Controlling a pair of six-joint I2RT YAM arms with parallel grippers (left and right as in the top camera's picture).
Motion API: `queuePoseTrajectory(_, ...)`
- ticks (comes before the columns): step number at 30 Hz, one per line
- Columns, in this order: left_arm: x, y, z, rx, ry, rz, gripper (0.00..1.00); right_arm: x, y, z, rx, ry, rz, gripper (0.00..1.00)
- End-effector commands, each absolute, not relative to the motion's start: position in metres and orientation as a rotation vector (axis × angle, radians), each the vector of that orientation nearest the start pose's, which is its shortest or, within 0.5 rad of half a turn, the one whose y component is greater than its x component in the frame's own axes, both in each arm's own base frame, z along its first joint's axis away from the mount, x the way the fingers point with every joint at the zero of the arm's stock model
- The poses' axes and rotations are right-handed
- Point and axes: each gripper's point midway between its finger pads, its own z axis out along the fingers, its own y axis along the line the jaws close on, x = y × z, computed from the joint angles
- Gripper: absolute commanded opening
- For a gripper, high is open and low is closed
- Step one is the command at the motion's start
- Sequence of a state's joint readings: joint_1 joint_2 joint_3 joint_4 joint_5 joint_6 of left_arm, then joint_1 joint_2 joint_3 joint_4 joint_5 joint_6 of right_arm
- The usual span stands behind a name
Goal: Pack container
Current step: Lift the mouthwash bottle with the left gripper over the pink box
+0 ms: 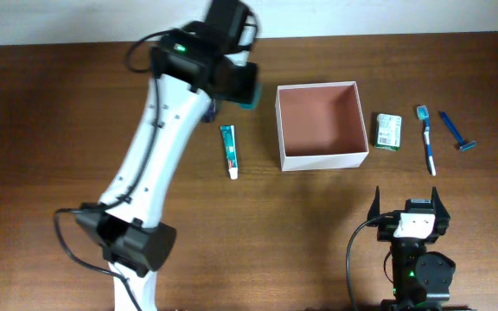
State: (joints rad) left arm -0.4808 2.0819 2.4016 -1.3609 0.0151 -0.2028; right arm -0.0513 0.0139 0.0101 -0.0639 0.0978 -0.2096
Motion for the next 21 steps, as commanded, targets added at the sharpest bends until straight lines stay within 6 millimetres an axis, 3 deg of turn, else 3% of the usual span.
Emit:
queuePoseTrajectory(1, 0.426, -0.267, 0.293, 0.436, 2.487, -0.351, 0.31, 0.244, -0.031, 0.157, -0.042, 1.649, -0.288, 0.99)
queuePoseTrajectory(8, 0.450, -0.317, 0.297, 0.467, 2.327, -0.357, 0.31, 0.244, -0.031, 0.157, -0.042, 1.649, -0.288, 0.99)
queuePoseTrajectory(11, 0.458, -0.329, 0.277, 0.480, 2.340, -0.355, 0.31, 0.244, -0.031, 0.157, -0.042, 1.649, -0.288, 0.99)
queuePoseTrajectory(21, 0.474, -0.342, 0.210, 0.499, 2.445, -0.311, 0.32, 0.244, -0.031, 0.157, -0.042, 1.649, -0.288, 0.99)
